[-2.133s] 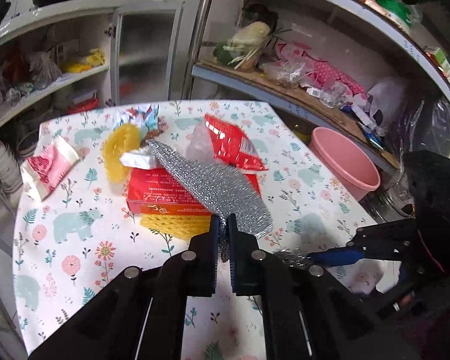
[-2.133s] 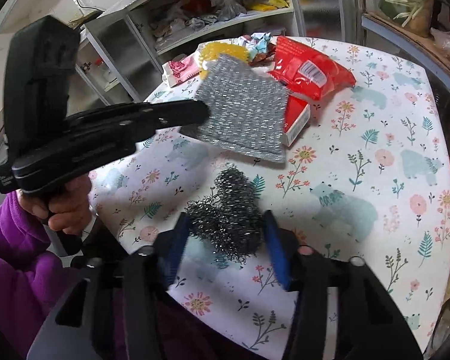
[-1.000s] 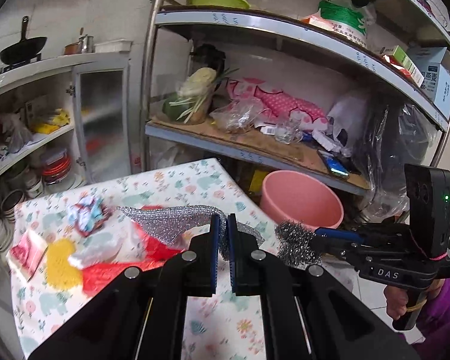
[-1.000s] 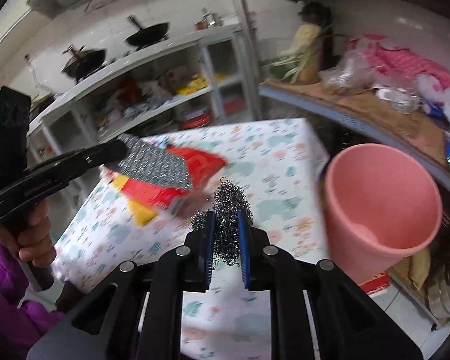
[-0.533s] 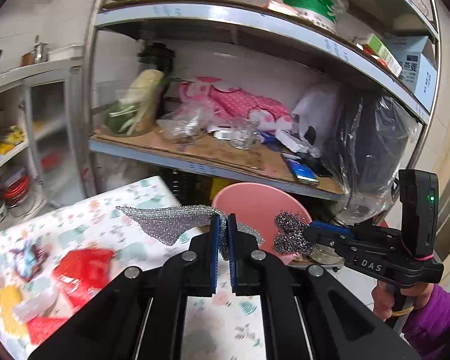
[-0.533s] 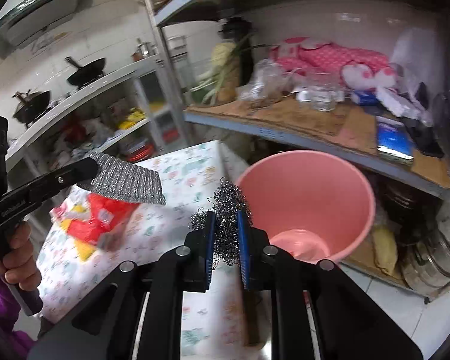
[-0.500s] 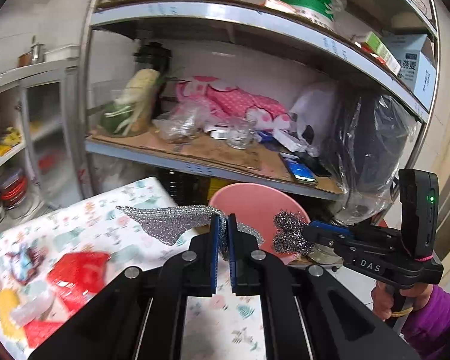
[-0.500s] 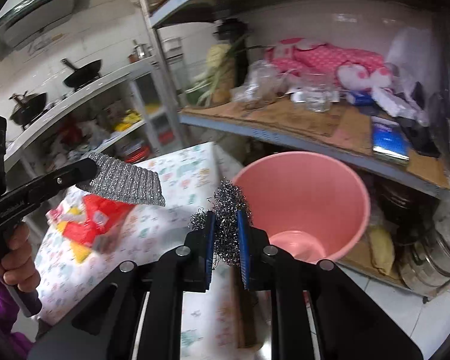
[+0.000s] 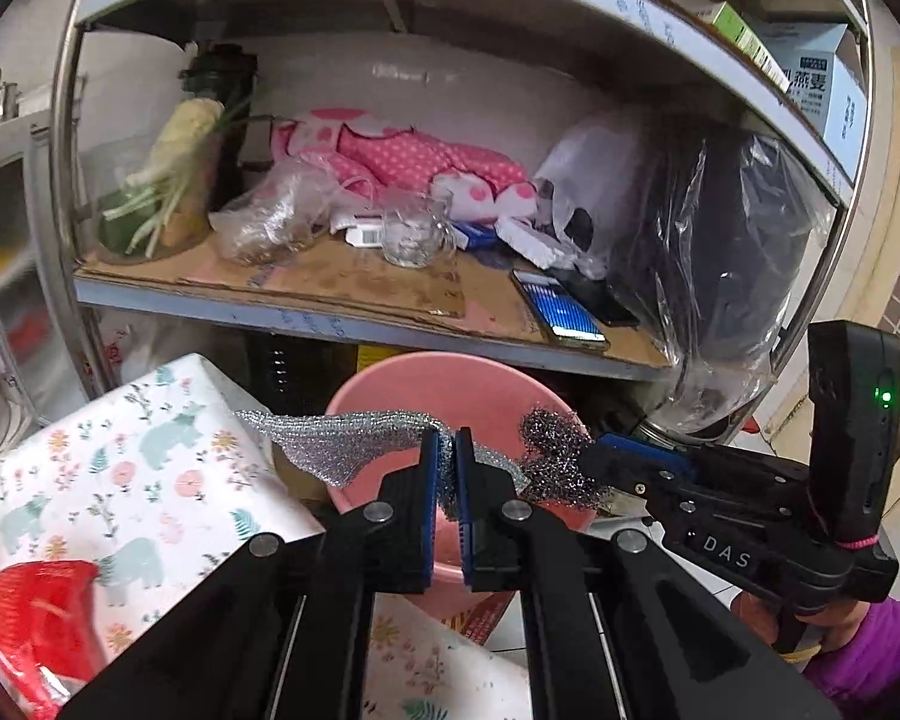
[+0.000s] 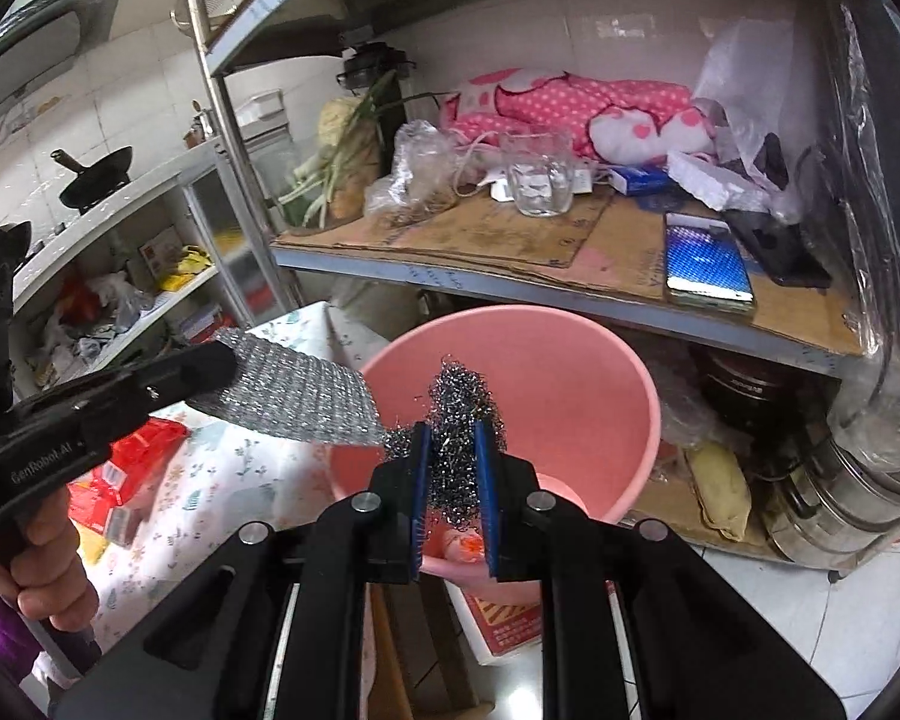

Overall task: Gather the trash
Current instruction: 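Carry the mesh pad and steel wool over the bucket and release both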

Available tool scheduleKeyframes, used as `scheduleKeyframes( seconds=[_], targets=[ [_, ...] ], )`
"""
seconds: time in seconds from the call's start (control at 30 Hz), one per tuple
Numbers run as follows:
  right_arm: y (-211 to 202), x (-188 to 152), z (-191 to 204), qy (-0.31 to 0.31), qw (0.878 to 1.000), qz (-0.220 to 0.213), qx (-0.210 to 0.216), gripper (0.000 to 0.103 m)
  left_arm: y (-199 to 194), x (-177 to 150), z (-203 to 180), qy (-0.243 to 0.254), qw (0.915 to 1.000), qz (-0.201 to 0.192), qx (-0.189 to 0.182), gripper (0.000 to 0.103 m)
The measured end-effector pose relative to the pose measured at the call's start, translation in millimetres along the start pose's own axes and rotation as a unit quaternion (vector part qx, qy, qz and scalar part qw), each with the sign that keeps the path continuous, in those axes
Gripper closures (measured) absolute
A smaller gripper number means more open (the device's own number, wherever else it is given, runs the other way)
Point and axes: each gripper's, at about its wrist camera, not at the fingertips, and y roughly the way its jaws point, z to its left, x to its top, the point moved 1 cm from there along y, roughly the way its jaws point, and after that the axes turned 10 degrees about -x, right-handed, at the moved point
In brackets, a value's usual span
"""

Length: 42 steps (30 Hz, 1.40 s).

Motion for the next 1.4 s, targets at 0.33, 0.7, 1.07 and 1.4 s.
scheduleKeyframes(
  seconds=[0.33, 0.7, 1.07, 1.4],
  targets=[
    [27.3, -4.9, -7.7, 0.008, 1.0, 0.023, -0.018, 0.088, 39.2, -4.6, 5.2, -0.003, 0.9996, 0.028, -0.007, 0.098],
    [50.9, -12.5, -11.5, 0.012, 0.999, 0.043, -0.028, 0.088, 76.8, -20.3, 2.3, 0.005, 0.9973, 0.073, -0.006, 0.098],
    [60.9, -13.5, -10.1, 0.007, 0.998, 0.054, -0.024, 0.088, 89.3, -26.5, 3.5, 0.003, 0.9962, 0.087, 0.009, 0.097],
    [59.1, -10.0, -10.0, 0.012, 0.998, 0.064, -0.02, 0.076, 79.5, -21.8, 7.9, -0.016, 0.997, 0.075, 0.015, 0.069]
  ],
)
